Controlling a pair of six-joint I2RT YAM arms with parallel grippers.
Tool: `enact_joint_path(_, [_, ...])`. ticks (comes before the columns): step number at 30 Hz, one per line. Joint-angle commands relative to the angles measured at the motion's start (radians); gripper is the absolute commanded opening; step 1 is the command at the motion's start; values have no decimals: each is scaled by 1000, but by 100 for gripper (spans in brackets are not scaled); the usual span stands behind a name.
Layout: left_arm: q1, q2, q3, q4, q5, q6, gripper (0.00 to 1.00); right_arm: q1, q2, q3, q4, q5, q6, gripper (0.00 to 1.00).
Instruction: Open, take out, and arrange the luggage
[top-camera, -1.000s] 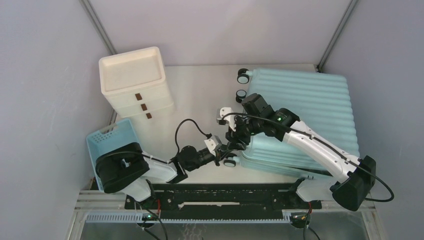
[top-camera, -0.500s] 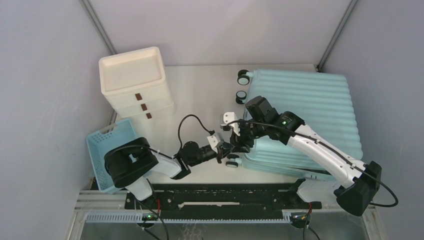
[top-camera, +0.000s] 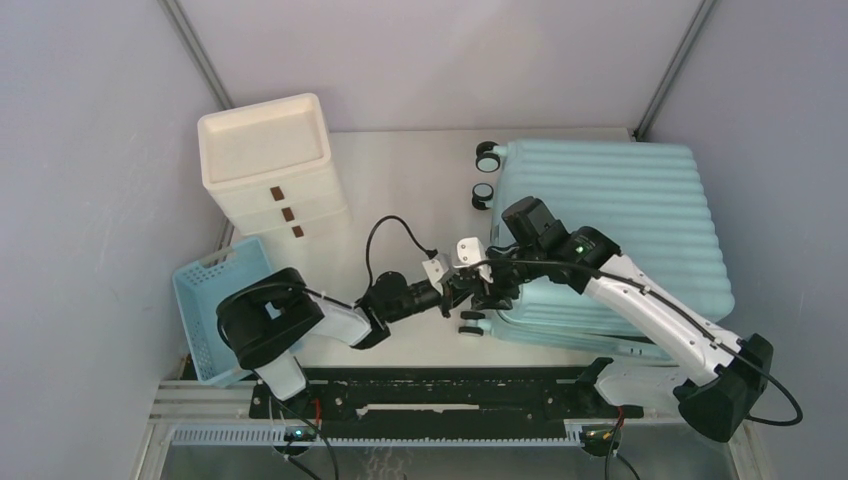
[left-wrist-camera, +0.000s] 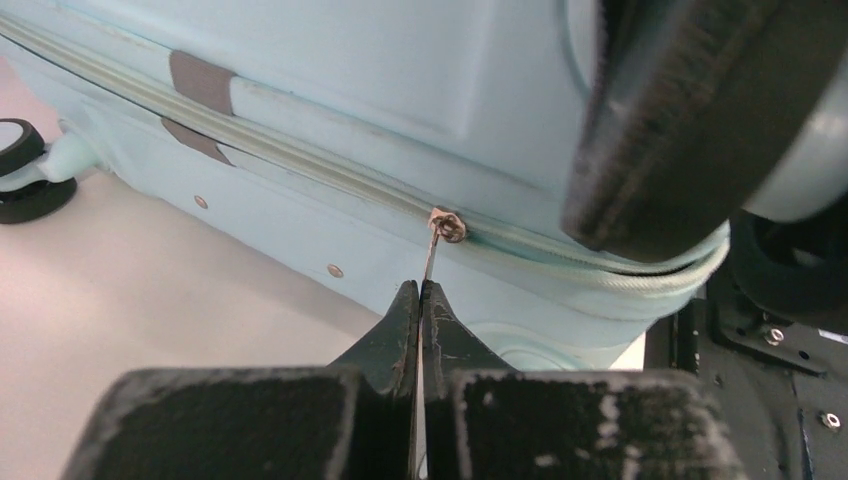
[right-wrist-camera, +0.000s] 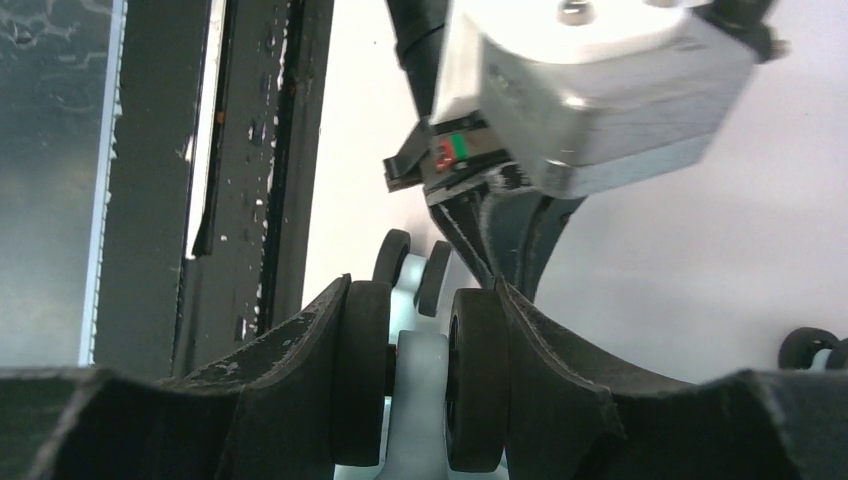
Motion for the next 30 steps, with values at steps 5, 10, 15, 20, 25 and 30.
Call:
enact_joint_path(5, [82,30,117,-109,-63,-16,0,13,-36,-51,-117,-194,-351,0])
enact_joint_path(10, [132,59,174,-132,-37,-22,0,13,-39,-85,-131,-169,-390,0])
enact_joint_path(15, [179,87,237,-150,22,-19,0,17,-45,-133,-102,-152,-433,0])
enact_joint_path(20, [240,85,270,-192,106,-25,0,17,-34,-142,-53,-121,-413,0])
enact_joint_path(25, [293,97,214,-13,208,-108,1,18,-33,-142,-41,-106,-373,0])
enact_joint_path(30, [295,110,150,159,350,-81,43,19,-27,-136,-15,-107,-330,0])
